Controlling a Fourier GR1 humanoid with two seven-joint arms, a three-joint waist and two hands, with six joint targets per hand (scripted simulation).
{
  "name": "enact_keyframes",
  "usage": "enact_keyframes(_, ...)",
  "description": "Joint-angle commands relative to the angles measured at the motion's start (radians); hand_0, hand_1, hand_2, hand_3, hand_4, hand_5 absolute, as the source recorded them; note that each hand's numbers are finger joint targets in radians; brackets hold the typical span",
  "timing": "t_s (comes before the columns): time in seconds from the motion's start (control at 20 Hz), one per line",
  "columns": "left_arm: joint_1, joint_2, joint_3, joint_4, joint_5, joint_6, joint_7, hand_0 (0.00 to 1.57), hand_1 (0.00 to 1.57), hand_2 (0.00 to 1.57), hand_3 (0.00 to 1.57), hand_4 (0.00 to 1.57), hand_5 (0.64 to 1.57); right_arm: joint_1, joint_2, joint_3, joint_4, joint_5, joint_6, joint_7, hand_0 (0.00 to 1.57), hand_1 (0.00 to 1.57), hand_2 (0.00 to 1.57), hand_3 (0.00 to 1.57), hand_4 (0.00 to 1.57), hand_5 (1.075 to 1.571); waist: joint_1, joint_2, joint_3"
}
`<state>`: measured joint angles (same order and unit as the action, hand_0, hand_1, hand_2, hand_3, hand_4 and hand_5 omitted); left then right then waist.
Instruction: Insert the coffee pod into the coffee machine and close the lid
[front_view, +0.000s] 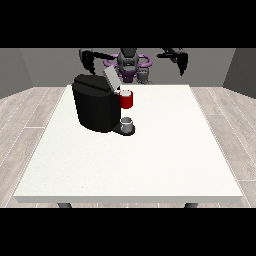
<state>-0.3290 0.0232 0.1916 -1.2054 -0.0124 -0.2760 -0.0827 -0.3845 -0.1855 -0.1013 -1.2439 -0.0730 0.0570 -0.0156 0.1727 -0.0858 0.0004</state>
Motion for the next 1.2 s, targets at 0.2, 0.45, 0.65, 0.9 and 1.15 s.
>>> enact_keyframes(0.2,0.064,0.059,0.006,-0.101,0.027,0.032,0.016,0.0,0.0,0.0,0.0,0.0,1.571,-0.087,-0.011,0.005,0.053,0.001,0.057,-0.005,0.0,0.0,0.0,0.0,0.0,1.571,-0.063,0.071,-0.0004)
enact_keyframes(0.45,0.053,0.075,0.008,-0.095,0.029,0.035,-0.044,0.0,0.0,0.0,0.0,0.0,1.571,-0.19,0.022,0.043,0.079,0.056,0.004,0.049,0.0,0.0,0.0,0.0,0.0,1.571,-0.062,0.111,-0.0005)
enact_keyframes(0.65,0.085,0.053,-0.031,-0.19,0.04,0.06,0.025,0.0,0.0,0.0,0.0,0.0,1.571,-0.206,0.015,0.016,0.16,0.074,0.001,-0.034,0.0,0.0,0.0,0.0,0.0,1.571,-0.038,0.112,-0.0003)
enact_keyframes(0.9,0.053,0.079,0.004,-0.142,0.069,0.067,0.02,0.0,0.0,0.0,0.0,0.12,1.571,-0.247,0.057,0.036,0.16,0.077,-0.011,-0.028,0.0,0.0,0.0,0.0,0.0,1.571,-0.068,0.135,-0.0005)
enact_keyframes(1.15,0.078,0.098,-0.002,-0.127,0.049,0.055,-0.05,0.0,0.0,0.0,0.0,0.0,1.571,-0.27,0.069,0.053,0.186,0.097,-0.005,-0.051,0.0,0.0,0.0,0.0,0.0,1.571,-0.062,0.164,-0.0006)
